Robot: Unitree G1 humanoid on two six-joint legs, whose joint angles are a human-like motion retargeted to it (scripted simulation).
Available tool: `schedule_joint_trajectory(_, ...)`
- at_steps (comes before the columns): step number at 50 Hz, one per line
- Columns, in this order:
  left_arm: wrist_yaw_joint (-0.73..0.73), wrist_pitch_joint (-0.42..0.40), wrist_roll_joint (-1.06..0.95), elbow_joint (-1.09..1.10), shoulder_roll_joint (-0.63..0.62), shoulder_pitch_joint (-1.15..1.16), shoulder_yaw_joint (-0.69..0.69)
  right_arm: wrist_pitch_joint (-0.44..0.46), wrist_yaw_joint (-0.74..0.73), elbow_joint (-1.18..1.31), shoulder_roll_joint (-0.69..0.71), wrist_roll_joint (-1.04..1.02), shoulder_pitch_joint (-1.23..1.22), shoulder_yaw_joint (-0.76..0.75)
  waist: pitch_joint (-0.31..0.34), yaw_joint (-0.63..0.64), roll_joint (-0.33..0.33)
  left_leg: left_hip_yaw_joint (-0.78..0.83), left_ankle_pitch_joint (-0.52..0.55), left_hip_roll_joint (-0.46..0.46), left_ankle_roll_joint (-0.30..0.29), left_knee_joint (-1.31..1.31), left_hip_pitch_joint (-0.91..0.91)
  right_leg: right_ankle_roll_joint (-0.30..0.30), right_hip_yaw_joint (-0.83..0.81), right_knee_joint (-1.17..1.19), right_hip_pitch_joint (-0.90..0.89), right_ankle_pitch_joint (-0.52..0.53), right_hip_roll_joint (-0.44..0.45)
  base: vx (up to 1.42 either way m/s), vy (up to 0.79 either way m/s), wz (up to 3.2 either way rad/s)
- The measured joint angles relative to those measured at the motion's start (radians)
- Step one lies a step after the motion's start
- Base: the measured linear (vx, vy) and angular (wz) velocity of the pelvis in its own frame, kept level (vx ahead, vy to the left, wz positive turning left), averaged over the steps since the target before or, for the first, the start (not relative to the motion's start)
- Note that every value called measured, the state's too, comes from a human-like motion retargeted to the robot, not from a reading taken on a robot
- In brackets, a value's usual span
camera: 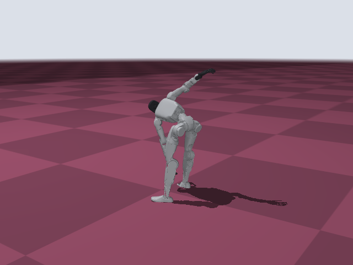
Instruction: In place motions
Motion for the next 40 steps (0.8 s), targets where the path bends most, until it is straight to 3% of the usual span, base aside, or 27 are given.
schedule_joint_trajectory(5,-0.007,-0.015,-0.04,0.033,0.05,0.222,0.019,-0.046,-0.03,0.0,0.003,-0.074,-0.05,0.026,0.0,0.065,0.067,-0.012,0.004,0.01,0.0,0.018,0.02,0.0,-0.003,0.013,0.037,-0.018,-0.01,0.17,0.2,0.09)
schedule_joint_trajectory(12,0.014,-0.02,0.073,0.156,0.154,0.795,-0.002,-0.043,-0.038,-0.028,-0.038,-0.21,-0.158,0.024,0.0,0.211,0.188,-0.031,0.01,0.005,0.0,0.027,0.06,0.015,-0.022,0.014,0.117,-0.034,-0.038,0.05,0.17,0.26)
schedule_joint_trajectory(18,0.037,-0.07,0.119,0.215,-0.034,1.272,0.082,0.052,-0.001,-0.139,-0.12,-0.36,-0.17,0.014,0.0,0.444,0.362,-0.072,0.007,-0.024,0.0,0.03,0.065,0.04,-0.079,-0.026,0.209,-0.038,-0.089,-0.09,0.15,0.72)
schedule_joint_trajectory(23,-0.029,0.01,0.139,0.258,-0.166,1.562,0.178,0.131,0.067,-0.3,-0.209,-0.531,-0.133,0.023,0.0,0.652,0.555,-0.191,0.009,-0.075,0.012,0.044,0.014,0.07,-0.181,-0.077,0.291,-0.044,-0.155,-0.13,0.15,1.35)
schedule_joint_trajectory(27,0.02,0.064,0.055,0.266,-0.172,1.641,0.203,0.163,-0.032,-0.347,-0.291,-0.602,-0.112,0.017,0.0,0.841,0.741,-0.295,0.033,-0.145,0.017,0.048,-0.032,0.087,-0.3,-0.094,0.364,-0.058,-0.223,-0.21,0.15,1.8)
schedule_joint_trajectory(32,0.074,0.136,-0.054,0.268,-0.192,1.612,0.257,0.211,-0.033,-0.358,-0.358,-0.652,-0.123,0.007,0.0,1.092,0.915,-0.382,0.065,-0.232,0.004,0.053,-0.057,0.083,-0.427,-0.103,0.451,-0.068,-0.294,-0.21,-0.11,1.63)
schedule_joint_trajectory(35,0.097,0.164,-0.042,0.268,-0.183,1.53,0.206,0.257,-0.047,-0.357,-0.374,-0.691,-0.135,0.006,0.0,1.263,0.983,-0.408,0.077,-0.292,0.0,0.043,-0.065,0.094,-0.477,-0.114,0.487,-0.058,-0.337,-0.28,-0.32,1.27)
schedule_joint_trajectory(40,-0.008,0.187,0.051,0.268,-0.18,1.406,0.151,0.337,-0.15,-0.31,-0.276,-0.728,-0.33,0.099,0.0,1.505,0.983,-0.418,0.087,-0.326,0.0,0.029,-0.119,0.098,-0.473,-0.103,0.438,-0.036,-0.362,-0.1,-0.44,0.46)
